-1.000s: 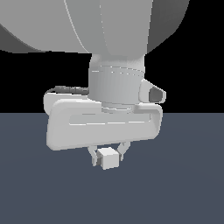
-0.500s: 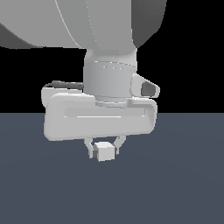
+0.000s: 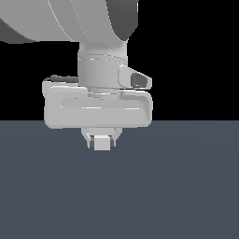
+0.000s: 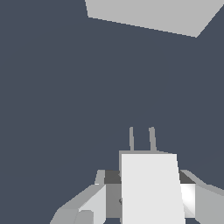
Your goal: Plug the charger into the wall socket.
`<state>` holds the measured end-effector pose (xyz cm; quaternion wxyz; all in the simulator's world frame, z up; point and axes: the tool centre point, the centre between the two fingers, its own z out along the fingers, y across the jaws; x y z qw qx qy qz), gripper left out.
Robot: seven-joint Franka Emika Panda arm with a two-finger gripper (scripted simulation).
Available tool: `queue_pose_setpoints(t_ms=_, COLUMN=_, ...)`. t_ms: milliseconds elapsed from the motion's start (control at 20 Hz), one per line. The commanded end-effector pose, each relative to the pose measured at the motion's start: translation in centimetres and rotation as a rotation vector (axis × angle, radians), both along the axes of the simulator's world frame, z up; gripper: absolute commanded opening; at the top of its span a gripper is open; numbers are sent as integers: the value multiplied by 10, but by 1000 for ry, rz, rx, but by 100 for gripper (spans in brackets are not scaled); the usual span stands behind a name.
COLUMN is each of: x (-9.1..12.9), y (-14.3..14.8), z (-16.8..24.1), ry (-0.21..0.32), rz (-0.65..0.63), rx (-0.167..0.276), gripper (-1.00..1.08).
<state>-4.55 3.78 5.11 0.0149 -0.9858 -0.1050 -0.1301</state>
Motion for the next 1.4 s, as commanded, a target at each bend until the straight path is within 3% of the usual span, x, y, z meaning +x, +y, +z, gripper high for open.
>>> queue_pose_setpoints(t_ms=0, x=10, y=6, z=10, ry=-1, rz=-44, rx=1, gripper=-100)
queue_pose_setpoints(t_ms=700, x=50, y=22, z=44, ry=2, rz=-219, rx=-2, gripper=-100)
queue_pose_setpoints(t_ms=1350, x=57, y=24, z=49, ry=3, rz=-243, rx=-3, gripper=-100)
